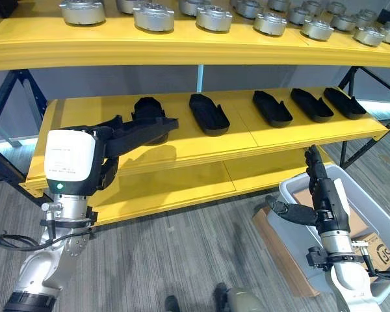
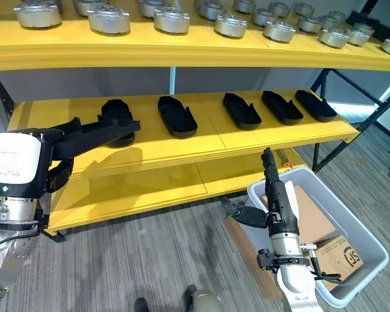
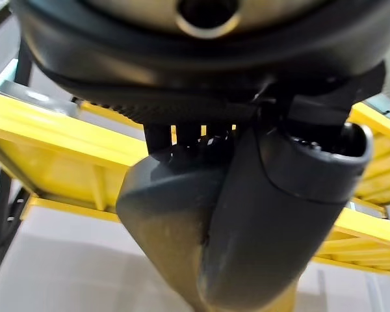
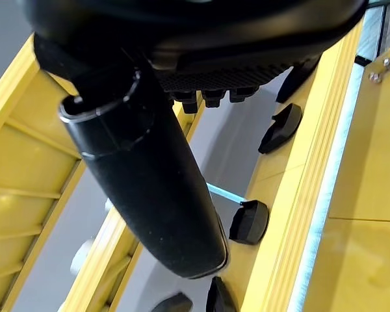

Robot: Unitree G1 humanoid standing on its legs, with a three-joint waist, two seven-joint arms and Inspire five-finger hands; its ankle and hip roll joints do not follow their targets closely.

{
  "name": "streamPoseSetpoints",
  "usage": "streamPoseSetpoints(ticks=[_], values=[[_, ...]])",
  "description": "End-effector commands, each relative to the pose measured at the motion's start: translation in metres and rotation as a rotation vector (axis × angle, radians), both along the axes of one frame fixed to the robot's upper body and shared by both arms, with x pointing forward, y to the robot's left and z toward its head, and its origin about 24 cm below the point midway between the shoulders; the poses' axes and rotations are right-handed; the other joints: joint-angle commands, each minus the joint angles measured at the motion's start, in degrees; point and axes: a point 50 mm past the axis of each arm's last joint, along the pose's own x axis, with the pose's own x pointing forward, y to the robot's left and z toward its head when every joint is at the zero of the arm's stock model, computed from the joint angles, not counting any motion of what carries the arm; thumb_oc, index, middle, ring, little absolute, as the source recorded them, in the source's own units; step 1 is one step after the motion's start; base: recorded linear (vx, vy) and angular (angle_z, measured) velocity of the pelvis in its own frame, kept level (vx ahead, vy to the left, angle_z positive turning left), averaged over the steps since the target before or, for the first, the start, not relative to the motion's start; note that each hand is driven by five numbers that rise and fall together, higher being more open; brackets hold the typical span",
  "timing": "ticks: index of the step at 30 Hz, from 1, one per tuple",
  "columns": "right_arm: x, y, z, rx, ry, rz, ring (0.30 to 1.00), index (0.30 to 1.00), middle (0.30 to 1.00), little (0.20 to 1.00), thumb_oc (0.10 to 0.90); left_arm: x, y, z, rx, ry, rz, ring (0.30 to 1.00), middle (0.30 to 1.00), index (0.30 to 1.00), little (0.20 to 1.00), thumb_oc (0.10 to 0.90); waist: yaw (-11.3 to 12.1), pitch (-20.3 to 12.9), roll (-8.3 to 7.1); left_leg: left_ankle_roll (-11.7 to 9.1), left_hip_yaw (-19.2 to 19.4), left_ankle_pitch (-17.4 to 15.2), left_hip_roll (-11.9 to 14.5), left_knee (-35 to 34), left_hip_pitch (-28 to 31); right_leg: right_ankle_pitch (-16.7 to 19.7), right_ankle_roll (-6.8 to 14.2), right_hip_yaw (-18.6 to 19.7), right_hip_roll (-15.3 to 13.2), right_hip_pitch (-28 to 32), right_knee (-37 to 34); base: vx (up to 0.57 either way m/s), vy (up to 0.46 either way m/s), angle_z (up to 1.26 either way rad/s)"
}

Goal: Move parts from the plastic box to the shelf.

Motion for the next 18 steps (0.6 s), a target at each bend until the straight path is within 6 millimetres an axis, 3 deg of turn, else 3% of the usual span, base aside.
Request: streamPoseSetpoints(ticks=[1, 5, 7, 8, 10, 11, 12, 13, 18], values=[[0.009, -0.001, 0.051, -0.078, -0.282, 0.032, 1.0, 1.0, 1.0, 1.0, 0.9, 0.004, -0.019, 0.067, 0.004, -0.363, -0.097, 0.3, 0.3, 0.3, 0.3, 0.4, -2.1, -4.9, 2.05, -0.3, -0.2, -6.8, -0.4, 0.0, 6.0, 3.4, 3.6, 4.6, 2.6, 4.5, -7.4, 0.08, -0.093, 0.0], [0.007, -0.004, 0.053, -0.076, -0.288, 0.025, 1.0, 1.0, 1.0, 1.0, 0.9, 0.003, -0.022, 0.061, -0.033, -0.352, -0.117, 0.3, 0.3, 0.3, 0.3, 0.4, -2.0, -5.3, 2.11, -1.3, 0.6, -7.5, 0.0, 2.8, 5.8, 3.4, 3.2, 3.6, 2.0, 6.4, -8.6, 0.12, -0.102, 0.09], [0.005, -0.01, 0.055, -0.069, -0.285, 0.013, 1.0, 1.0, 1.0, 1.0, 0.9, 0.004, -0.027, 0.061, -0.064, -0.346, -0.152, 0.3, 0.3, 0.3, 0.3, 0.4, -2.1, -3.5, 1.68, -4.3, 0.0, -5.3, 2.1, 15.6, 1.2, 2.9, 1.5, 4.0, 1.8, 8.5, -9.0, 0.06, -0.153, 0.18], [0.005, -0.01, 0.055, -0.069, -0.287, 0.012, 1.0, 1.0, 1.0, 1.0, 0.9, 0.004, -0.028, 0.061, -0.063, -0.347, -0.154, 0.3, 0.3, 0.3, 0.3, 0.4, -2.2, -3.5, 1.61, -4.4, -0.2, -5.2, 2.2, 16.5, 0.4, 3.1, 1.3, 3.9, 1.9, 8.3, -9.1, -0.01, -0.126, 0.45], [0.005, -0.012, 0.057, -0.074, -0.293, 0.012, 1.0, 1.0, 1.0, 1.0, 0.9, 0.002, -0.03, 0.064, -0.079, -0.36, -0.174, 0.3, 0.3, 0.3, 0.3, 0.4, -1.7, -1.9, 1.33, -6.7, -1.6, -2.4, 3.5, 23.8, -3.5, 2.5, 0.2, 3.0, 1.7, 9.0, -8.9, 0.0, -0.114, 0.58], [0.005, -0.014, 0.06, -0.092, -0.303, -0.002, 1.0, 1.0, 1.0, 1.0, 0.9, 0.001, -0.029, 0.065, -0.084, -0.364, -0.177, 0.3, 0.3, 0.3, 0.3, 0.4, -1.9, -1.5, 1.36, -7.1, -1.1, -1.1, 7.5, 24.7, -4.9, 1.4, -0.4, 2.4, 1.4, 9.0, -8.1, 0.1, -0.088, 0.31], [0.004, -0.014, 0.06, -0.095, -0.305, -0.007, 1.0, 1.0, 1.0, 1.0, 0.9, -0.001, -0.027, 0.065, -0.086, -0.368, -0.171, 0.3, 0.3, 0.3, 0.3, 0.4, -2.2, -1.6, 1.36, -6.9, 0.5, -1.4, 10.9, 22.8, -3.9, 0.4, -0.4, 2.1, 1.1, 9.2, -7.5, 0.12, -0.015, 0.02], [0.004, -0.015, 0.06, -0.092, -0.307, -0.012, 1.0, 1.0, 1.0, 1.0, 0.9, -0.003, -0.025, 0.066, -0.087, -0.377, -0.166, 0.3, 0.3, 0.3, 0.3, 0.4, -2.4, -1.8, 1.21, -7.2, 1.5, 0.5, 14.4, 20.2, -3.6, 0.0, -0.2, 1.9, 0.5, 9.1, -6.9, 0.14, 0.039, 0.06], [0.002, -0.016, 0.061, -0.077, -0.329, -0.029, 1.0, 1.0, 1.0, 1.0, 0.9, -0.01, -0.014, 0.069, -0.088, -0.43, -0.117, 0.3, 0.3, 0.3, 0.3, 0.4, -2.0, -2.0, 3.85, -9.7, -0.6, 11.1, 22.3, -0.1, 0.7, -4.2, 1.2, 3.1, 1.0, 5.5, 0.3, 0.09, 0.133, -0.06]])
